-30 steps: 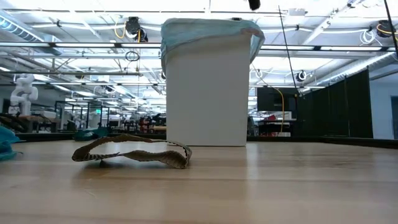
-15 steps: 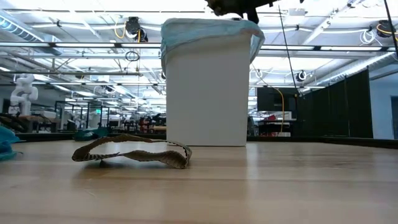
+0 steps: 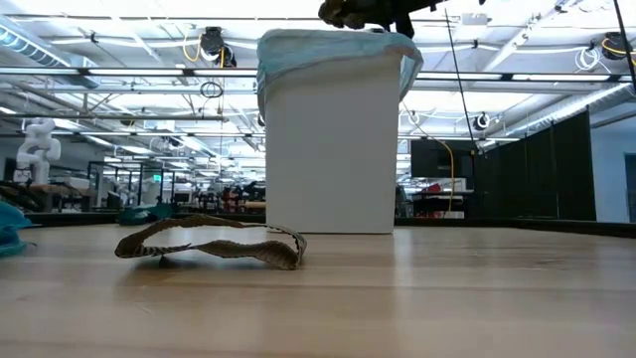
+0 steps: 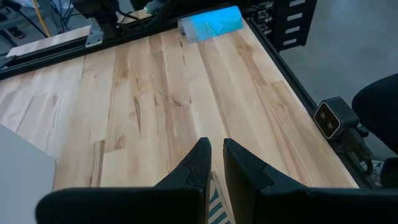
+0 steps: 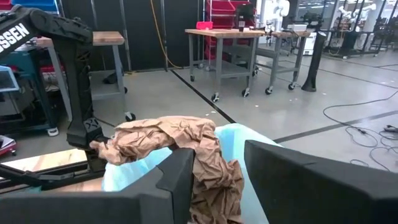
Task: Place trash/remove bag and relplace
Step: Put the brown paper napkin into the white trash bin
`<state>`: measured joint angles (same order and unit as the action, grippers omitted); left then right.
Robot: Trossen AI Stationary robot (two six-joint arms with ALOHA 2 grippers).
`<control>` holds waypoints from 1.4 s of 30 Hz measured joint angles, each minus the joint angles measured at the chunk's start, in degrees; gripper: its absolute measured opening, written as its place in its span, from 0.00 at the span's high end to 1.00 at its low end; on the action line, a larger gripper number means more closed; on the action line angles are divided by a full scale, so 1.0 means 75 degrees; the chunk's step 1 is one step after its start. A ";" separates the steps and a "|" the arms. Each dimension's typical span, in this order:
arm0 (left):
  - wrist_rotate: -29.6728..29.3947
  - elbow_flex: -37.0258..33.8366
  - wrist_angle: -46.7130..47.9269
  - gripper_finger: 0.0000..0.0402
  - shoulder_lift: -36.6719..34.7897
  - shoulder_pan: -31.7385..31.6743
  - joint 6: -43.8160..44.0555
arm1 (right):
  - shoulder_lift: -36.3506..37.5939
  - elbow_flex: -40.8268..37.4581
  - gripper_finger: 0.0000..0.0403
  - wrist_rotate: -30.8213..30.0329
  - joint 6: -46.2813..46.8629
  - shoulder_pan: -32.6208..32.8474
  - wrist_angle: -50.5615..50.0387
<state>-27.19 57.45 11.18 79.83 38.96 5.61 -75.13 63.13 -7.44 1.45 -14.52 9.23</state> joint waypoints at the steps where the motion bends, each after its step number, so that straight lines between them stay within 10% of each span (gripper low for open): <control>1: -0.0001 0.0000 0.0000 0.90 0.0000 0.0000 0.0000 | 0.0000 0.0000 0.67 0.0000 0.0000 0.0000 0.0000; 42: -0.0013 0.0000 0.0002 0.90 0.0000 -0.0005 0.0006 | 0.0015 0.0012 0.67 -0.0392 -0.0129 0.0007 -0.0247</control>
<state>-27.29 57.45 11.20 79.83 38.93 5.65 -75.02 63.23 -10.39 0.49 -14.47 7.38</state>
